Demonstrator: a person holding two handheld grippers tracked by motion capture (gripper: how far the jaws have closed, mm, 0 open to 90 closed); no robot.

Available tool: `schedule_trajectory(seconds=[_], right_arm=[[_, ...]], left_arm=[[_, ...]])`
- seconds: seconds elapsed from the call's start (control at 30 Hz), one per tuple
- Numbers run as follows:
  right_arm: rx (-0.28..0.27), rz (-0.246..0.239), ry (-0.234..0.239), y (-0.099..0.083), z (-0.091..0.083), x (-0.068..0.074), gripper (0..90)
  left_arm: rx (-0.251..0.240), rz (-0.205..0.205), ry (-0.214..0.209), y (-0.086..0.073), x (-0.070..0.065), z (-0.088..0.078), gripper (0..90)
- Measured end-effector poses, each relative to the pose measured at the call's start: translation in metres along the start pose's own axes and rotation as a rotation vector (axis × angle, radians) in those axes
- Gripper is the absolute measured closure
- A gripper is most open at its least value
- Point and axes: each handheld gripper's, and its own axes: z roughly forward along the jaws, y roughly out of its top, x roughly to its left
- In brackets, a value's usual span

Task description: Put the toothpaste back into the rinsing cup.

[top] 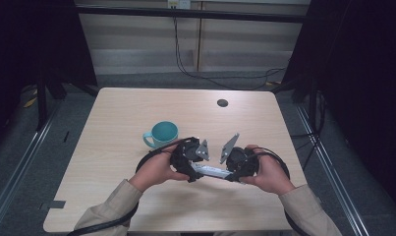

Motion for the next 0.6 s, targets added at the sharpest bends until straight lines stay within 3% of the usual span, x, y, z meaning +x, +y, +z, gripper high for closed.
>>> schedule_trajectory(seconds=[0.23, 0.37, 0.43, 0.6], right_arm=[[-0.022, -0.032, 0.004, 0.0054, -0.0052, 0.0039, 76.5], [-0.028, -0.03, 0.008, 0.0077, -0.007, 0.0057, 76.5], [-0.045, -0.054, 0.008, 0.0086, -0.0078, 0.0051, 76.5], [-0.043, -0.052, 0.003, 0.0091, -0.0073, 0.0058, 76.4]], left_arm=[[0.016, 0.051, -0.012, 0.0015, -0.0038, 0.0067, 35.1], [0.003, 0.045, -0.027, 0.0012, -0.0059, 0.0092, 38.0], [0.009, 0.057, -0.031, 0.0011, -0.0075, 0.0102, 40.8], [0.014, 0.076, -0.04, 0.0018, -0.0069, 0.0106, 44.9]])
